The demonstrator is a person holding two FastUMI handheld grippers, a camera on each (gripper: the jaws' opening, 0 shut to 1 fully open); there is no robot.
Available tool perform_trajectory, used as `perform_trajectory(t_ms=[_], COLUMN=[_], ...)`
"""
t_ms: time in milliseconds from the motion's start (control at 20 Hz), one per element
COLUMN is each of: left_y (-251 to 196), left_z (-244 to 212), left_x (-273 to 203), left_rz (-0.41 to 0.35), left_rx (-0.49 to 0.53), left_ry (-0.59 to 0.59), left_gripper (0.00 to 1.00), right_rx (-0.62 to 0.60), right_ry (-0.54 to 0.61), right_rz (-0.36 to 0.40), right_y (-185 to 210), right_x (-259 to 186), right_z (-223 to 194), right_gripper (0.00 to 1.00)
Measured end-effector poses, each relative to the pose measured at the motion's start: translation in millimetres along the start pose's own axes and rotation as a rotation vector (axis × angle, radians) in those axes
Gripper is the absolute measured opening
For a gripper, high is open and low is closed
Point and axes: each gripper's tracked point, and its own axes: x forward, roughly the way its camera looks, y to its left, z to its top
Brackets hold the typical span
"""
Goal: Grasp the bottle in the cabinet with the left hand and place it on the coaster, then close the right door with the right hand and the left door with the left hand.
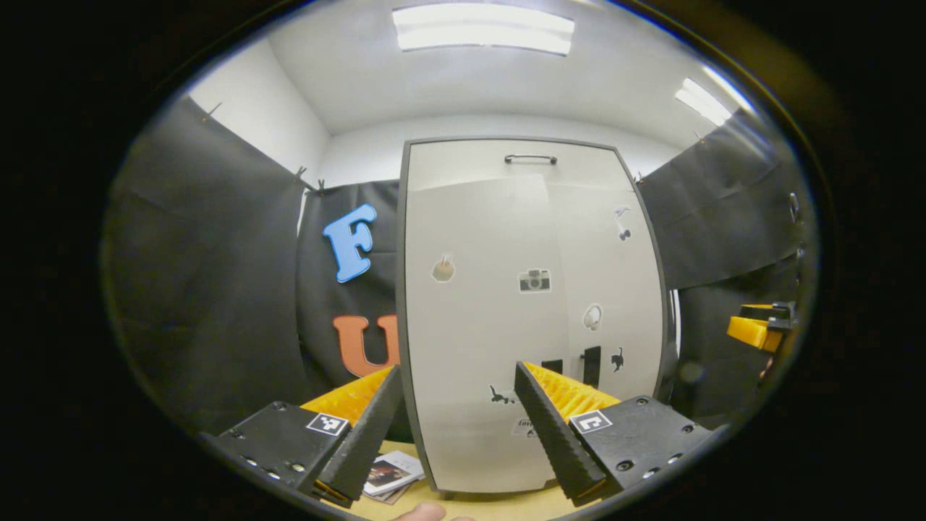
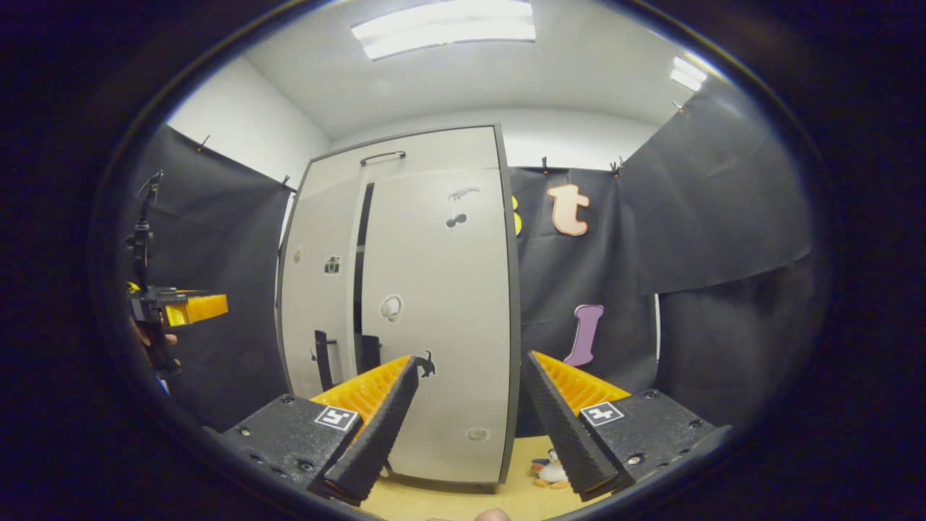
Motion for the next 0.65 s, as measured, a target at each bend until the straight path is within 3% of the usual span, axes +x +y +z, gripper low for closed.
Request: perform_trajectory(t_ms=[150, 200, 300, 350, 400, 650], left_y=[9.0, 13.3, 24.9, 28.7, 30.2, 29.4], left_z=[15.4, 19.0, 22.1, 24.2, 25.8, 26.8], left_x=[-13.7, -18.7, -28.6, -32.3, -35.6, -44.2], left_rz=[0.035, 0.047, 0.071, 0.079, 0.081, 0.078], left_rx=[0.011, 0.019, 0.035, 0.042, 0.05, 0.096], left_ry=[-0.028, -0.037, -0.058, -0.069, -0.084, -0.114], left_gripper=[0.97, 0.95, 0.92, 0.96, 0.96, 0.99], right_rx=[-0.007, -0.006, -0.004, -0.003, -0.001, 0.004], right_ry=[-0.049, -0.068, -0.097, -0.103, -0.102, -0.087], right_rz=[-0.02, -0.028, -0.047, -0.048, -0.048, -0.05], right_y=[-1.0, -2.3, -6.2, -6.6, -6.1, -2.8], right_x=[-2.1, -2.6, -4.2, -4.0, -3.8, 0.4], right_z=[12.1, 16.7, 22.6, 23.4, 22.4, 14.4], right_gripper=[0.96, 0.92, 0.96, 0.92, 0.96, 0.97])
